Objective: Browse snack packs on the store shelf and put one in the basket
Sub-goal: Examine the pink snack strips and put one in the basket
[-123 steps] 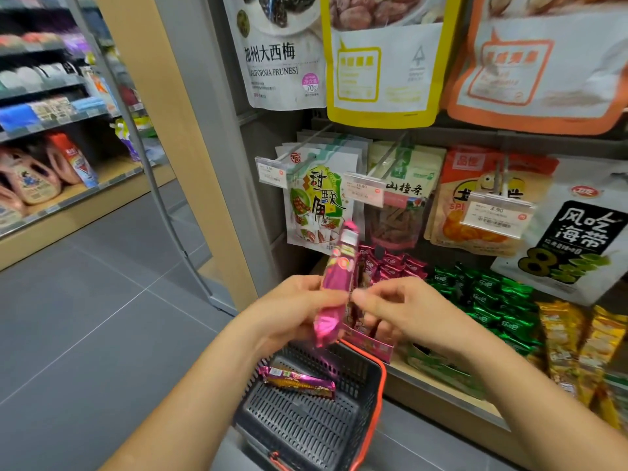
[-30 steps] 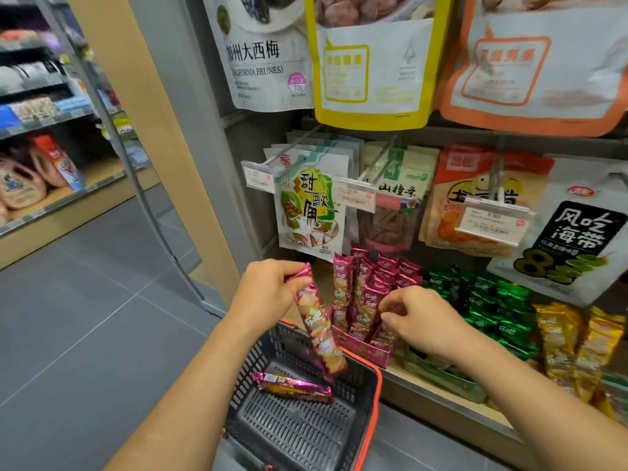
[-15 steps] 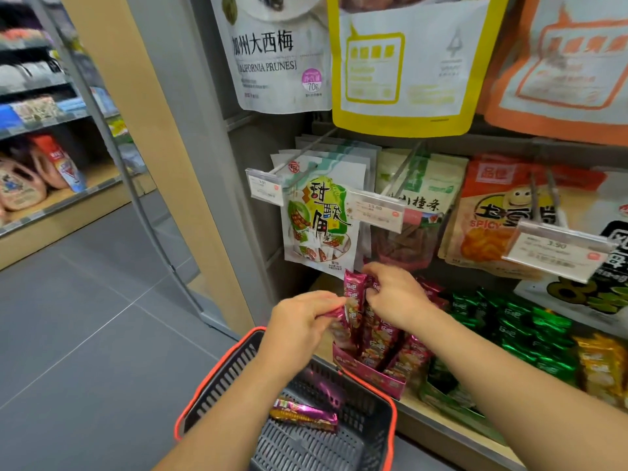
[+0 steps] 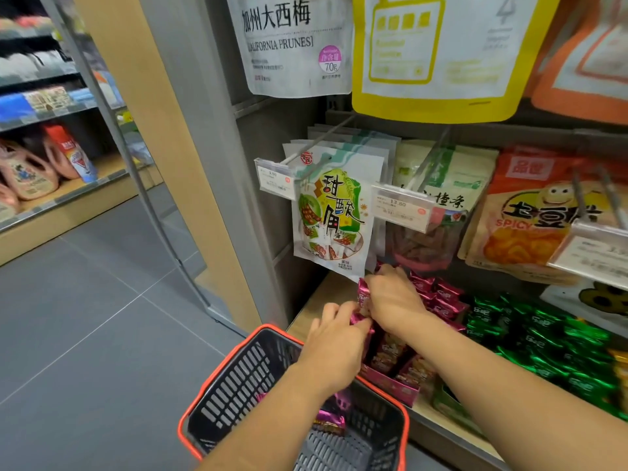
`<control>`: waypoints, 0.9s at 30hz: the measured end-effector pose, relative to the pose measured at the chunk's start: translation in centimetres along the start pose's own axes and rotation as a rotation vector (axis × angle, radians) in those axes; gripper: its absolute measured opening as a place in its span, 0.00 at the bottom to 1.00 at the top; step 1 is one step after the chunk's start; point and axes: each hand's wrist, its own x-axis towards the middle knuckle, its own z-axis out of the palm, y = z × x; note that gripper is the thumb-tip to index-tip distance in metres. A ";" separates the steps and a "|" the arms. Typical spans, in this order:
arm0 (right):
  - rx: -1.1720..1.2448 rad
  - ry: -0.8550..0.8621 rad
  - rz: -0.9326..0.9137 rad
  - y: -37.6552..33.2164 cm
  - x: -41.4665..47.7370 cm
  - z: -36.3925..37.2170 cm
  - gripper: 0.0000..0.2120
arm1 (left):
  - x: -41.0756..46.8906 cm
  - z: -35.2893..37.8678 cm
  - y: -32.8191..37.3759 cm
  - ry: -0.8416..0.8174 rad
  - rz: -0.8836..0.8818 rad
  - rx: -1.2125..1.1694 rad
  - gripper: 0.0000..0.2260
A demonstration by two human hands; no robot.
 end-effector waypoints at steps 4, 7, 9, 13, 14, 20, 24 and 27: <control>0.094 -0.019 -0.024 0.2 -1.0 -0.3 0.17 | 0.5 -0.6 0.2 0.023 -0.044 -0.105 0.12; 0.164 0.108 -0.096 0.1 -2.5 -1.6 0.14 | 0.3 -1.2 0.1 0.075 -0.112 -0.196 0.06; 0.207 0.246 -0.147 -0.1 -3.9 -3.2 0.15 | 0.2 -1.5 -0.2 0.065 -0.124 -0.188 0.06; 0.159 0.468 -0.360 -0.1 -8.3 -7.0 0.16 | -0.1 -2.0 -1.1 -0.018 -0.132 -0.221 0.14; 0.149 0.525 -0.429 0.0 -9.7 -8.0 0.16 | -0.2 -2.2 -1.3 -0.030 -0.127 -0.232 0.18; 0.231 0.884 -0.512 0.5 -17.2 -12.4 0.17 | -1.7 -5.2 -1.3 -0.023 -0.155 -0.351 0.21; 0.447 0.853 -0.424 0.1 -20.2 -12.2 0.13 | -3.8 -8.4 -0.4 -0.033 -0.209 -0.481 0.11; 0.762 0.716 -0.281 -0.4 -21.2 -11.1 0.14 | -5.9 -11.5 0.9 -0.093 -0.147 -0.875 0.09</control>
